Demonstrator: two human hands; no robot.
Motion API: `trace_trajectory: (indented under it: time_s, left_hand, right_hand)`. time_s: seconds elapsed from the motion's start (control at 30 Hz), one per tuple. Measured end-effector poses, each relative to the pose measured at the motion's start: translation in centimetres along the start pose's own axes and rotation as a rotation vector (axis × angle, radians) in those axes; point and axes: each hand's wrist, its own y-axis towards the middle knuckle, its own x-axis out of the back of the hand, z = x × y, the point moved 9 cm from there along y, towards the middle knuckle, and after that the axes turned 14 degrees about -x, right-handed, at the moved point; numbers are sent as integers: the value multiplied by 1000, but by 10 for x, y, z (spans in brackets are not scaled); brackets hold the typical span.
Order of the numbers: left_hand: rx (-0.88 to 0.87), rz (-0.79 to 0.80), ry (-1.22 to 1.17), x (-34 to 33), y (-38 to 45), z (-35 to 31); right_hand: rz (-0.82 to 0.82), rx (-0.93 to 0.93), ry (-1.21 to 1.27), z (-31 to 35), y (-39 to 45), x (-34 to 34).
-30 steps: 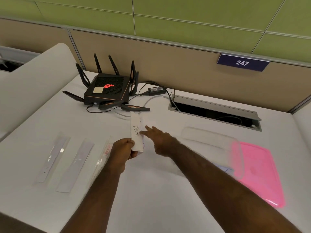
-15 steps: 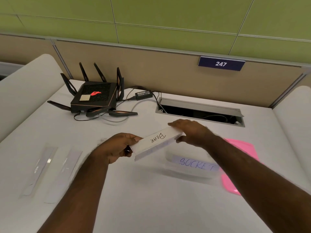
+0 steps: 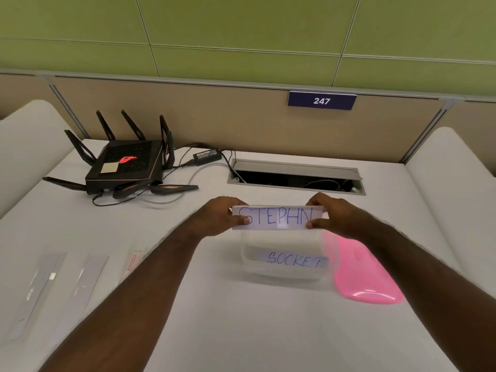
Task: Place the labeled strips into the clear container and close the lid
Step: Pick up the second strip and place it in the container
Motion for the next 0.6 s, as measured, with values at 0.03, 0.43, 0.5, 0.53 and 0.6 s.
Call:
trace_trajectory:
  time_s: [0.03, 0.43, 0.5, 0.53, 0.6]
  left_hand:
    - [-21, 9, 24, -5, 6, -1]
    - [-84, 165, 925, -73, 45, 3]
    - [-117, 191, 1017, -87, 48, 0]
    - [-127, 203, 1043, -94, 49, -1]
    - [-128, 224, 1069, -104, 51, -1]
  right_hand:
    - [-19, -15, -10, -7, -1, 2]
    - [-328, -100, -494, -34, 6, -20]
    - [-338, -94, -561, -32, 11, -27]
    - [-333, -95, -590, -32, 13, -30]
    - [-319, -99, -662, -32, 15, -37]
